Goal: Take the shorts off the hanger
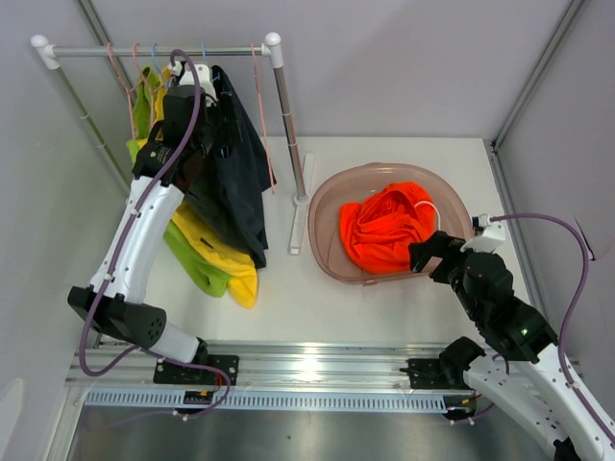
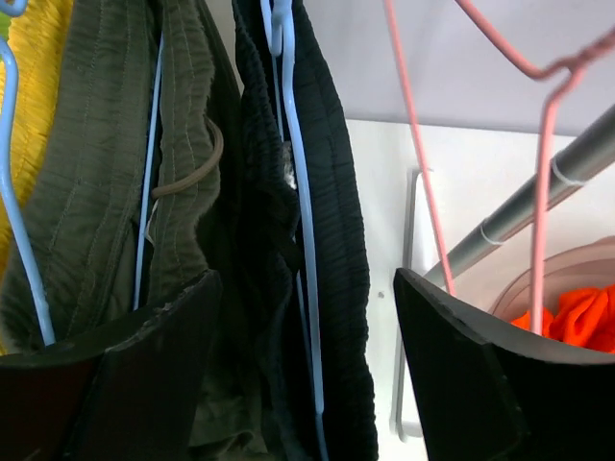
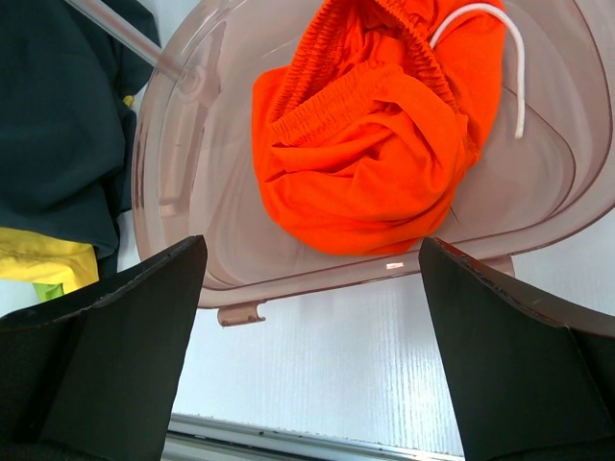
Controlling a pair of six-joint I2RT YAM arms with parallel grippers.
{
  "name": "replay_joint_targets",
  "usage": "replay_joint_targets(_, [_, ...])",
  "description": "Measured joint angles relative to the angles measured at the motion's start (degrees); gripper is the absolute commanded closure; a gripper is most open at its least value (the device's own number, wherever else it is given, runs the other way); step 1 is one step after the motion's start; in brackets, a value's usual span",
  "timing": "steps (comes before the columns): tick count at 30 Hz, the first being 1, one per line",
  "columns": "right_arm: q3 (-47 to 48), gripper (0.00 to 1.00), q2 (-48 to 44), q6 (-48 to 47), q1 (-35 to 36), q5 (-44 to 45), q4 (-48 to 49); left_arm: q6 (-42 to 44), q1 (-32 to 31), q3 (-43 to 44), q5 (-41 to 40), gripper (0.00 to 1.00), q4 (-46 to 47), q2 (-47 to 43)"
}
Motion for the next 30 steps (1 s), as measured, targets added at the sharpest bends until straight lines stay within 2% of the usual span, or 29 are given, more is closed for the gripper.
replay_joint_targets(4, [0.00,0.01,-0.02,-0.02,0.00,0.31,-0.42,-0.04,0.28,0.00,-0.39,0.34,1.92,0.94])
replay_joint_targets(5, [0.00,0.01,-0.02,-0.02,0.00,0.33,-0.42,-0.07,0.31,0.00,-0.42,0.46,2.25,1.16])
replay_joint_targets(7, [0.00,0.00,-0.02,-0.02,0.00,0.33,-0.42,-0.17,0.39,0.02,-0.44,0.56,3.06,1.92])
replay_joint_targets(8, [0.00,0.01,-0.02,-0.02,0.00,0.35,-0.42,-0.13,0.42,0.02,-0.44,0.77,3.32,2.47])
replay_joint_targets(10, [0.00,0.01,0.00,-0.02,0.00,0.35,-0.39,-0.63,0.55,0.24,-0.52,0.88,3.45,3.61])
replay_joint_targets(11, [0.00,0.01,0.00,-0.02,0.00,0.35,-0.42,-0.52,0.63,0.46,-0.55,0.99,3.41,4.39])
replay_joint_targets(21, [0.39,0.01,0.59,-1.99,0.00,-2.56,0.72,-1.07,1.11,3.72,-1.46,1.00,0.94,6.64])
replay_joint_targets(23, [1.70,0.00,1.92,-3.15,0.02,-6.10,1.84,-1.11,1.11,7.28,-1.44,1.00,-2.64,7.08])
replay_joint_targets(27, [7.87,0.01,8.17,-5.18,1.49,-14.53,5.73,-1.62,1.11,20.61,-1.40,1.00,-10.36,9.51])
replay_joint_targets(30, [15.15,0.01,15.76,-6.91,8.52,-17.94,10.49,-2.16,1.09,28.13,-1.31,1.00,-14.78,9.94])
